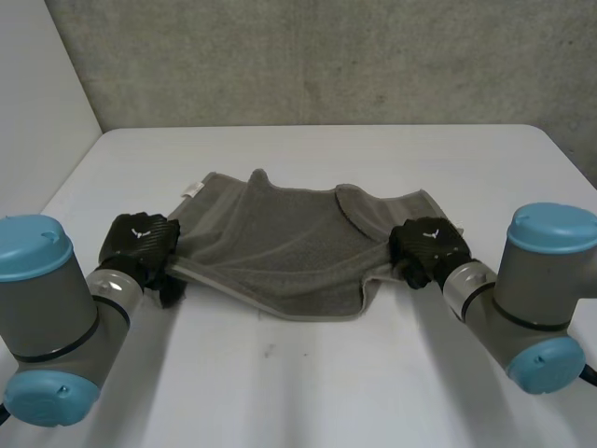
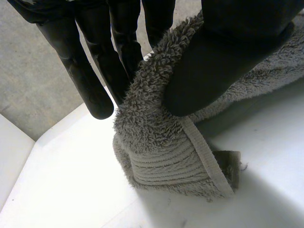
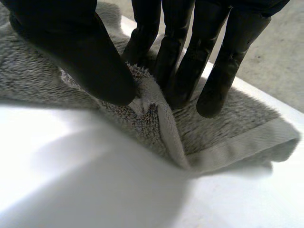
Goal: Fold the towel.
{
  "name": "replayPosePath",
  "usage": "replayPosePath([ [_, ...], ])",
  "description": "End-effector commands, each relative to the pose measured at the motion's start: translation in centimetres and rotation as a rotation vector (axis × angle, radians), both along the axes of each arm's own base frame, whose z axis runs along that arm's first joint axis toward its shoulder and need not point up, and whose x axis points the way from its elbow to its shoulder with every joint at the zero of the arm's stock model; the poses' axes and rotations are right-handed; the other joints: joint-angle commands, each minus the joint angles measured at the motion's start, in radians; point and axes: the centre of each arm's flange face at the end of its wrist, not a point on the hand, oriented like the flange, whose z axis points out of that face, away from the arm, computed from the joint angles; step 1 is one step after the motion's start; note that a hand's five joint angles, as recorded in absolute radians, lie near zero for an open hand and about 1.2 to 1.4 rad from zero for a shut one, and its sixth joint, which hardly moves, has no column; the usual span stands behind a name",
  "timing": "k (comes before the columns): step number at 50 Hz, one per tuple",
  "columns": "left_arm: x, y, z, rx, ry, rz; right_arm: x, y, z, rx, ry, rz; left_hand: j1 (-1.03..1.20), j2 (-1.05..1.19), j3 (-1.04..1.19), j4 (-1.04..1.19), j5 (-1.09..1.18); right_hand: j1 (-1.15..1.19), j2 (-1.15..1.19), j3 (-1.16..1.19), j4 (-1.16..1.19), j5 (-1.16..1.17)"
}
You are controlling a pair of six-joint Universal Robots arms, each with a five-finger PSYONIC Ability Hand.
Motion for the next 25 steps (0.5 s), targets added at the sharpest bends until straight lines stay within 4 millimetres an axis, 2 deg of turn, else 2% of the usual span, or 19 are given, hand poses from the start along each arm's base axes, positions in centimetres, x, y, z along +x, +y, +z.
replayPosePath([
  [1, -0.1, 0.5, -0.1, 0.009, -0.002, -0.005, -1.2, -1.1, 1.5, -0.002, -0.032, -0.048, 0.095, 0.095, 0.094, 0.094, 0.092, 0.055, 0.221, 0.216, 0.205, 0.251],
  [3, -0.2, 0.8, -0.2, 0.014, -0.006, -0.013, -2.2, -1.4, 3.5, -0.020, -0.041, -0.071, 0.027, 0.028, 0.026, 0.027, 0.025, 0.055, 0.221, 0.216, 0.205, 0.251],
  [4, -0.2, 1.1, -0.3, 0.017, -0.008, -0.018, -2.2, -1.4, 3.5, -0.020, -0.041, -0.071, -0.057, -0.057, -0.058, -0.057, -0.059, 0.055, 0.221, 0.216, 0.205, 0.251],
  [5, -0.3, 1.3, -0.4, 0.022, -0.010, -0.021, -3.0, -1.5, 4.6, -0.026, -0.037, -0.086, -0.151, -0.151, -0.152, -0.151, -0.153, 0.055, 0.221, 0.216, 0.205, 0.251],
  [6, -0.3, 1.3, -0.4, 0.022, -0.010, -0.021, -3.0, -1.5, 4.7, -0.026, -0.037, -0.086, -0.152, -0.152, -0.153, -0.152, -0.154, 0.055, 0.221, 0.216, 0.205, 0.251],
  [8, -0.4, 1.8, -0.7, 0.032, -0.014, -0.035, -4.5, -1.5, 6.3, -0.024, -0.018, -0.115, -0.461, -0.461, -0.462, -0.462, -0.464, 0.055, 0.221, 0.216, 0.205, 0.251],
  [9, -0.4, 1.8, -0.7, 0.032, -0.014, -0.035, -4.5, -1.5, 6.4, -0.024, -0.018, -0.115, -0.463, -0.463, -0.464, -0.463, -0.465, 0.055, 0.221, 0.216, 0.205, 0.251],
  [10, -0.4, 1.9, -0.8, 0.036, -0.018, -0.036, -5.1, -1.6, 6.7, -0.024, -0.009, -0.128, -0.640, -0.640, -0.641, -0.641, -0.643, 0.055, 0.221, 0.216, 0.205, 0.251],
  [11, -0.4, 1.9, -0.8, 0.036, -0.018, -0.036, -5.8, -1.7, 6.8, -0.025, 0.000, -0.137, -0.642, -0.642, -0.643, -0.643, -0.644, 0.055, 0.221, 0.216, 0.205, 0.251],
  [12, -0.4, 1.8, -1.0, 0.039, -0.019, -0.036, -5.8, -1.7, 6.8, -0.025, 0.001, -0.137, -0.735, -0.735, -0.736, -0.736, -0.738, 0.055, 0.221, 0.216, 0.205, 0.251],
  [19, -0.5, 1.4, -1.2, 0.036, -0.018, -0.033, -8.4, -2.7, 6.2, -0.003, 0.013, -0.192, -0.739, -0.739, -0.740, -0.739, -0.741, 0.055, 0.221, 0.216, 0.205, 0.251],
  [22, -0.5, 1.2, -2.1, 0.059, -0.026, -0.028, -8.9, -2.9, 6.2, -0.003, 0.013, -0.206, -0.739, -0.739, -0.740, -0.739, -0.741, 0.055, 0.221, 0.216, 0.205, 0.251],
  [25, -0.3, 1.2, -2.7, 0.074, -0.037, -0.025, -10.3, -4.1, 6.3, -0.023, 0.012, -0.253, -0.736, -0.736, -0.737, -0.737, -0.738, 0.055, 0.221, 0.216, 0.205, 0.251],
])
